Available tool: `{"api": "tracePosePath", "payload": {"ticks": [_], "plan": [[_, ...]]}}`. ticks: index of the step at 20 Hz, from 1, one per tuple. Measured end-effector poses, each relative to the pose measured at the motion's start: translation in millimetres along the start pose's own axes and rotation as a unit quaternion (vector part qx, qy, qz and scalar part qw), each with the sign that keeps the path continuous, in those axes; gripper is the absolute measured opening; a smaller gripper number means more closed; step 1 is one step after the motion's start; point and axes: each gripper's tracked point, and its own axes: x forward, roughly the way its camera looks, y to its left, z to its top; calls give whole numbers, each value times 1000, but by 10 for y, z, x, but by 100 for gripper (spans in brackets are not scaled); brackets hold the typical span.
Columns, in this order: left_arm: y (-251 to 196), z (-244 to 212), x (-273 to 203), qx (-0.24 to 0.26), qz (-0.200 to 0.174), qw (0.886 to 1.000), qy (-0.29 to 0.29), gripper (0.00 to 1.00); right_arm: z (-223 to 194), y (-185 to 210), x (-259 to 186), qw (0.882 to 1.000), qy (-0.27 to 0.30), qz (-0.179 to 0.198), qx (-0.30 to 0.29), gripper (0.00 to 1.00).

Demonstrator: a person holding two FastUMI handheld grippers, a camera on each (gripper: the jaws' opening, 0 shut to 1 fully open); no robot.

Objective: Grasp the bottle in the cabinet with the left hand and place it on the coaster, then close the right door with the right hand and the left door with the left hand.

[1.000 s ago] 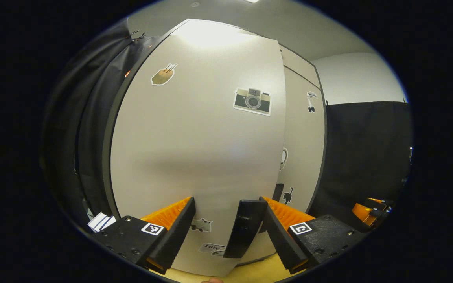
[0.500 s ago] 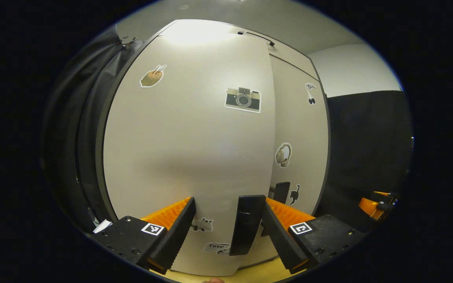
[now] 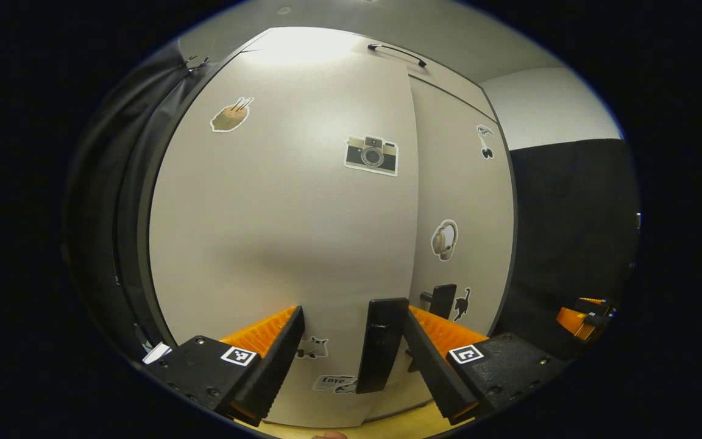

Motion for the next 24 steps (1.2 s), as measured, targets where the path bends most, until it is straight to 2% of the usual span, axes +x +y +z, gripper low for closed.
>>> {"api": "tracePosePath", "payload": {"ticks": [11, 17, 21, 24], "plan": [[-22, -26, 51, -6, 8, 1000, 0, 98, 19, -28, 117, 1000, 1, 6, -3, 99], [-22, -38, 54, -11, 20, 1000, 6, 99, 32, -29, 14, 1000, 6, 12, -4, 99], [-64, 80, -227, 4, 50, 999, 9, 99, 316, 89, -172, 999, -8, 40, 11, 99], [-266, 309, -613, 11, 52, 999, -5, 96, 647, 214, -341, 997, -32, 66, 4, 99]]}}
